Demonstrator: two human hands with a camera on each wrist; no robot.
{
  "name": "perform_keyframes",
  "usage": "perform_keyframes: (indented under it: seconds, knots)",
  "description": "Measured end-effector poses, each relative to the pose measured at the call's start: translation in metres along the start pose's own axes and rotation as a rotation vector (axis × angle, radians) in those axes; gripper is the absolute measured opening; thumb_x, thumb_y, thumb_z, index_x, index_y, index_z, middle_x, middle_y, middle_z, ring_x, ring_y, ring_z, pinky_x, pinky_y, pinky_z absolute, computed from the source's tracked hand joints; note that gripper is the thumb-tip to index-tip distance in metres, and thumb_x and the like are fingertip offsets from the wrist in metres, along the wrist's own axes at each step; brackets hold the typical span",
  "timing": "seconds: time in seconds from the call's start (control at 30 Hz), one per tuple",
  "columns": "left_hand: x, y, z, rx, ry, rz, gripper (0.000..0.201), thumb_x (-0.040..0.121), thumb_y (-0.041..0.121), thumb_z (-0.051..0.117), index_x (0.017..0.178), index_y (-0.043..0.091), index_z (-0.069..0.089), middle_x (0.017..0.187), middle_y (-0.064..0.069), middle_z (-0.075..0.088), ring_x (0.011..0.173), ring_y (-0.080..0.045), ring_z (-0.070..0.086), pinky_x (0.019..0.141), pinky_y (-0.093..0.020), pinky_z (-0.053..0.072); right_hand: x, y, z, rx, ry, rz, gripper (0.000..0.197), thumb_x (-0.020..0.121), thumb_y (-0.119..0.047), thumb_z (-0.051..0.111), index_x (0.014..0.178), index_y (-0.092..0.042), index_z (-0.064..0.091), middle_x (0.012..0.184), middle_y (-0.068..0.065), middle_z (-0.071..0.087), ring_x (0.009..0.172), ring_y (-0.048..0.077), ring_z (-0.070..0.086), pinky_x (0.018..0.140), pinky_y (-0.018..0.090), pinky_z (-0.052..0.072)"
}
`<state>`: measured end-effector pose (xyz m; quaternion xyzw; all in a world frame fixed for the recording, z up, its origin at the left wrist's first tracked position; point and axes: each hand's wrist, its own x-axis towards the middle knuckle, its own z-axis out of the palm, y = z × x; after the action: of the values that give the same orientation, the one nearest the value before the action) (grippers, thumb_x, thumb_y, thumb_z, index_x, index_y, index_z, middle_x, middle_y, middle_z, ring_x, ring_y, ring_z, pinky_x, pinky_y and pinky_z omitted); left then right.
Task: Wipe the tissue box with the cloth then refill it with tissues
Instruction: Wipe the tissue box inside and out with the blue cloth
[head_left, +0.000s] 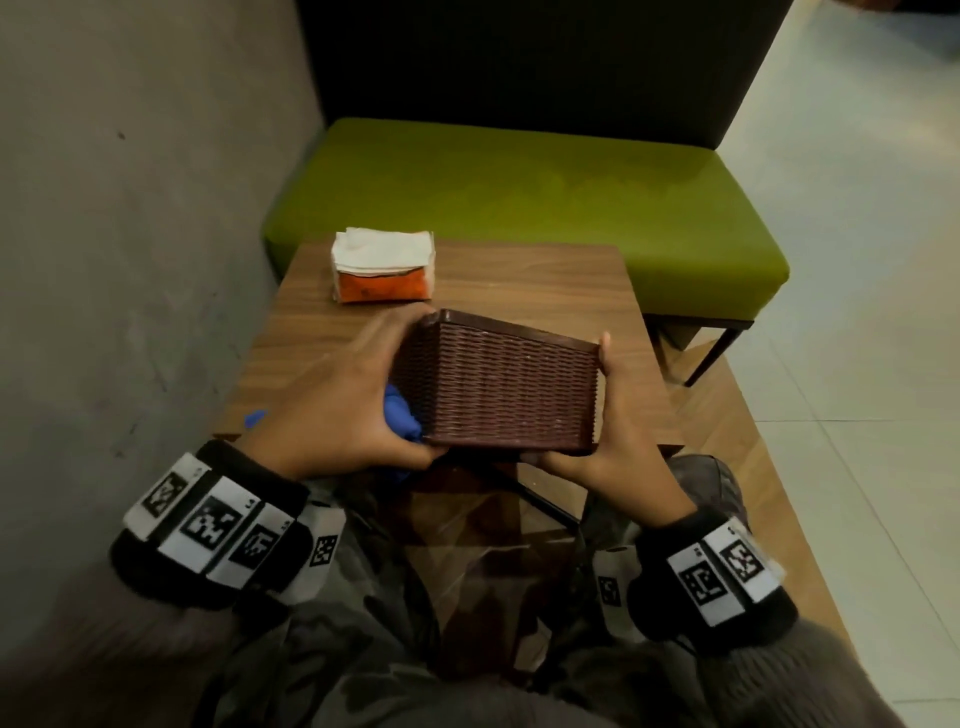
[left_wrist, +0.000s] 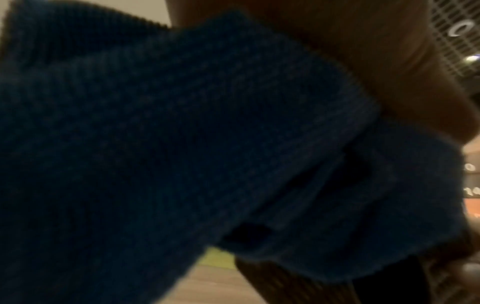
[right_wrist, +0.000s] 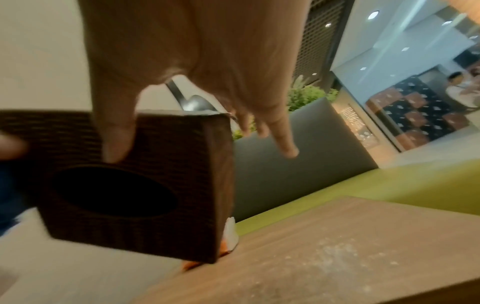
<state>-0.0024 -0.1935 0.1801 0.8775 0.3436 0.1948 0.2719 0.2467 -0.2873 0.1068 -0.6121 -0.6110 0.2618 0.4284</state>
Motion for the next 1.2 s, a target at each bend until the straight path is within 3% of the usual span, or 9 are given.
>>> perform_keyframes:
  seconds: [0.07,0.17,0.3,0.4,0.5,0.63,0.8,1.0,1.2]
  knots:
    - [0.003,0.011,0.003,0.213,0.001,-0.024,0.107,0.048,0.048,0.080,0.136,0.040,0.019,0.134,0.020,0.035,0.085,-0.003,0.057,0.069,-0.031,0.048,-0.001,-0.008,0.013,-0.236,0.092,-0.083,0.132,0.065,-0.064,0.076,0.155,-0.011,-0.004,0.160,0.012,0.019,0.148,0.030,0.020,0.117,0.057,0.024]
    - [0.010,0.026,0.011,0.564,-0.067,0.004,0.112,0.051,0.062,0.071,0.143,0.030,0.016,0.145,0.009,0.027,0.081,-0.023,0.062,0.059,-0.033,0.047,-0.002,-0.033,0.031,-0.452,0.049,-0.122,0.135,0.061,-0.058,0.079,0.154,-0.016,-0.010,0.164,0.005,0.000,0.152,0.025,-0.001,0.118,0.061,0.012]
    - [0.012,0.034,0.022,0.661,-0.075,0.066,0.112,0.055,0.064,0.066,0.146,0.027,0.013,0.148,0.007,0.026,0.077,-0.021,0.062,0.055,-0.031,0.047,0.004,-0.041,0.040,-0.362,0.111,-0.116,0.116,0.063,-0.061,0.070,0.151,-0.010,0.015,0.143,0.011,0.037,0.132,0.029,0.037,0.110,0.046,0.032]
    - [0.011,0.024,0.015,0.262,-0.076,0.124,0.102,0.059,0.061,0.070,0.144,0.038,0.018,0.145,0.014,0.029,0.109,-0.011,0.056,0.082,-0.038,0.053,0.002,-0.034,0.034,-0.243,0.150,-0.129,0.104,0.061,-0.058,0.073,0.139,-0.002,0.034,0.128,0.010,0.046,0.118,0.026,0.047,0.100,0.045,0.041]
    - [0.010,0.010,0.007,-0.290,0.268,0.041,0.073,0.066,0.052,0.074,0.130,0.031,0.046,0.128,0.007,0.053,0.120,-0.004,0.050,0.103,-0.029,0.041,-0.004,-0.029,0.027,-0.127,0.184,-0.082,0.104,0.061,-0.058,0.077,0.141,-0.007,0.034,0.133,0.005,0.044,0.125,0.019,0.044,0.104,0.038,0.040]
    - [0.015,0.032,0.012,-0.274,0.778,-0.017,0.036,0.084,0.039,0.065,0.110,0.015,0.056,0.114,-0.007,0.059,0.107,-0.008,0.055,0.094,-0.021,0.043,-0.005,-0.028,0.032,-0.101,0.212,-0.098,0.102,0.061,-0.052,0.079,0.139,-0.004,0.035,0.130,0.006,0.044,0.123,0.022,0.045,0.103,0.041,0.042]
    - [0.008,0.065,0.062,0.144,0.357,0.339,0.037,0.081,0.014,0.062,0.116,0.005,0.060,0.121,-0.014,0.055,0.111,-0.022,0.048,0.101,-0.027,0.037,-0.001,-0.027,0.046,-0.178,0.148,-0.110,0.068,0.081,-0.059,0.056,0.135,-0.020,0.042,0.131,0.002,0.050,0.122,0.021,0.051,0.102,0.045,0.046]
    - [0.027,0.029,0.049,-0.019,0.633,-0.060,0.023,0.082,0.007,0.063,0.105,0.005,0.063,0.106,-0.012,0.058,0.097,-0.024,0.056,0.084,-0.019,0.040,-0.013,-0.030,0.036,-0.094,0.208,-0.157,0.095,0.063,-0.051,0.083,0.135,-0.007,0.038,0.127,0.003,0.046,0.119,0.024,0.050,0.097,0.046,0.045]
    - [0.017,0.068,0.066,0.057,0.401,0.216,0.038,0.076,0.006,0.064,0.114,0.008,0.063,0.119,-0.011,0.056,0.109,-0.021,0.049,0.097,-0.022,0.037,-0.009,-0.034,0.040,-0.054,0.214,-0.127,0.097,0.063,-0.043,0.084,0.139,-0.010,0.034,0.132,0.006,0.046,0.121,0.025,0.050,0.099,0.049,0.045]
